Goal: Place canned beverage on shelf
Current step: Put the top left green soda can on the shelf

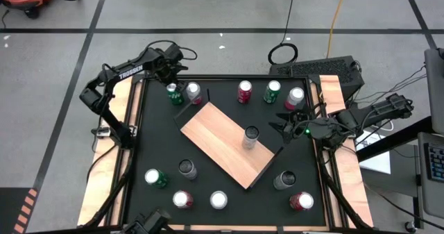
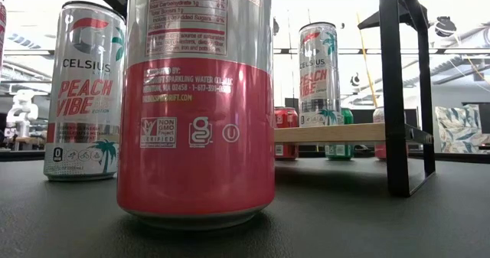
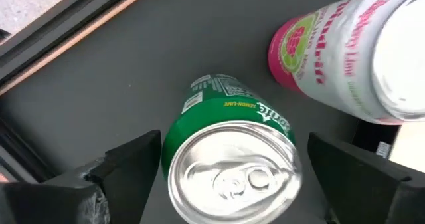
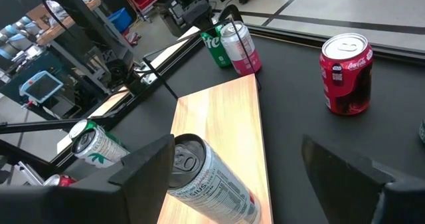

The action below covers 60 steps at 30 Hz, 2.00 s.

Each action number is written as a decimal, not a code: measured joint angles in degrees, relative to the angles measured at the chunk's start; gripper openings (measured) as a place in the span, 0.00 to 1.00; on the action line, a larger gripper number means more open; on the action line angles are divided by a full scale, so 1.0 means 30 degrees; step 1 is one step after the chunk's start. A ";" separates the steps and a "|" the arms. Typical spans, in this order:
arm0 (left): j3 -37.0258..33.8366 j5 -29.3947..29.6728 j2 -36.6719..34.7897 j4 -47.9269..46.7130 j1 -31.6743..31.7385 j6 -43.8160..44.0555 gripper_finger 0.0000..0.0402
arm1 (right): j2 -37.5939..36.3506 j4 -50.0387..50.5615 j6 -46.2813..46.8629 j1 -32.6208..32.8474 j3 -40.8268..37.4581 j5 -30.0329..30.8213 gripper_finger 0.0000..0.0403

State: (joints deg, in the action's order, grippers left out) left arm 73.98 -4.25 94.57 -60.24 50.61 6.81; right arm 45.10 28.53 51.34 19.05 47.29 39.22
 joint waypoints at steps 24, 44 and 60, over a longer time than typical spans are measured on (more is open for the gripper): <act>-0.0665 -0.0007 0.0115 -0.0384 0.0087 -0.0340 0.79 | 0.0598 -0.0095 -0.0009 0.0000 0.0000 -0.0087 0.75; -0.0657 0.0321 0.0108 0.1073 0.0087 -0.1058 0.96 | 0.1727 -0.1282 -0.0410 0.0000 -0.0007 -0.0153 0.75; -0.0643 -0.0564 0.0108 0.1421 0.0087 -0.1090 0.74 | 0.1727 -0.1275 -0.0417 0.0007 -0.0007 -0.0117 0.75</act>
State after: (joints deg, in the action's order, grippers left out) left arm 72.05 -5.94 94.89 -55.98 50.87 3.54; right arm 50.28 24.71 50.09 19.07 47.27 38.87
